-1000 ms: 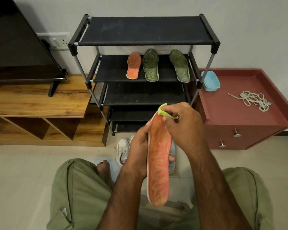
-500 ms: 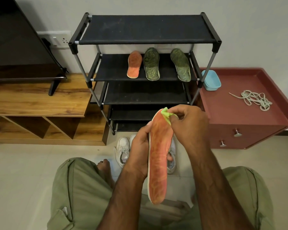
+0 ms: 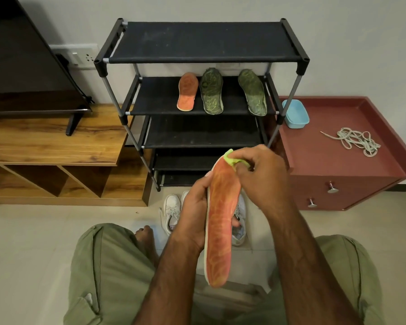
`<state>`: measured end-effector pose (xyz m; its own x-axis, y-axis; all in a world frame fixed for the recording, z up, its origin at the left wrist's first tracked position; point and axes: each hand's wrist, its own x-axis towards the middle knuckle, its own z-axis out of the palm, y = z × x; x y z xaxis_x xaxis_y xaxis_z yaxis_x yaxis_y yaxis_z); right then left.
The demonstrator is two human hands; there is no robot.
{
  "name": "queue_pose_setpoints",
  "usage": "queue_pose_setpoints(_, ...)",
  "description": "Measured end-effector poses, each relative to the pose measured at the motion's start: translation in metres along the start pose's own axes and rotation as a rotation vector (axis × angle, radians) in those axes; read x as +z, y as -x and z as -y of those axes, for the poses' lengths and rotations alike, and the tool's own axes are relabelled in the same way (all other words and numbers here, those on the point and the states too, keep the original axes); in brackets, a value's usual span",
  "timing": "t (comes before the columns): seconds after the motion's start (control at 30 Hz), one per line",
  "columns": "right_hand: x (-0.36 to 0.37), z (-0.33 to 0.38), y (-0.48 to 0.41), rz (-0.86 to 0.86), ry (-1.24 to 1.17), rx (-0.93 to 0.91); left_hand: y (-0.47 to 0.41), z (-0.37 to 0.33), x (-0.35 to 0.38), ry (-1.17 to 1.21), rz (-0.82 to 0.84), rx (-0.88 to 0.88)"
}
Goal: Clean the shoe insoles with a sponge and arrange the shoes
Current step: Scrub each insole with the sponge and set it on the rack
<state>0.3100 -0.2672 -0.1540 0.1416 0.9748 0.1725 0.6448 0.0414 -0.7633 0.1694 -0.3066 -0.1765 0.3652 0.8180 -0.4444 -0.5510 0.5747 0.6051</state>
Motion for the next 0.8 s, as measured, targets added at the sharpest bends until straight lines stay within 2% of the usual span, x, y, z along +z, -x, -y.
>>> queue_pose_setpoints(0.17, 0.004, 0.0, 0.003, 0.03, 0.117, -0.007, 0.001, -0.002, 0.006, -0.075, -0.003, -0.005)
queue_pose_setpoints(0.33, -0.008, -0.002, -0.005, 0.205, 0.201, 0.12, -0.001, 0.004, 0.003, 0.004, -0.019, -0.034)
queue_pose_setpoints(0.5, 0.001, -0.003, 0.001, -0.03, 0.066, 0.118, -0.003, 0.0, 0.005, -0.025, -0.055, 0.003)
queue_pose_setpoints(0.67, -0.005, -0.009, 0.001, 0.226, 0.002, 0.214, 0.001, -0.001, 0.004, -0.026, -0.078, 0.027)
queue_pose_setpoints(0.7, -0.005, -0.008, 0.0, 0.205, -0.007, 0.212, 0.0, -0.001, 0.004, -0.027, -0.072, 0.022)
queue_pose_setpoints(0.8, -0.003, -0.001, -0.001, -0.016, -0.034, 0.171, -0.002, -0.001, 0.007, -0.034, -0.079, 0.019)
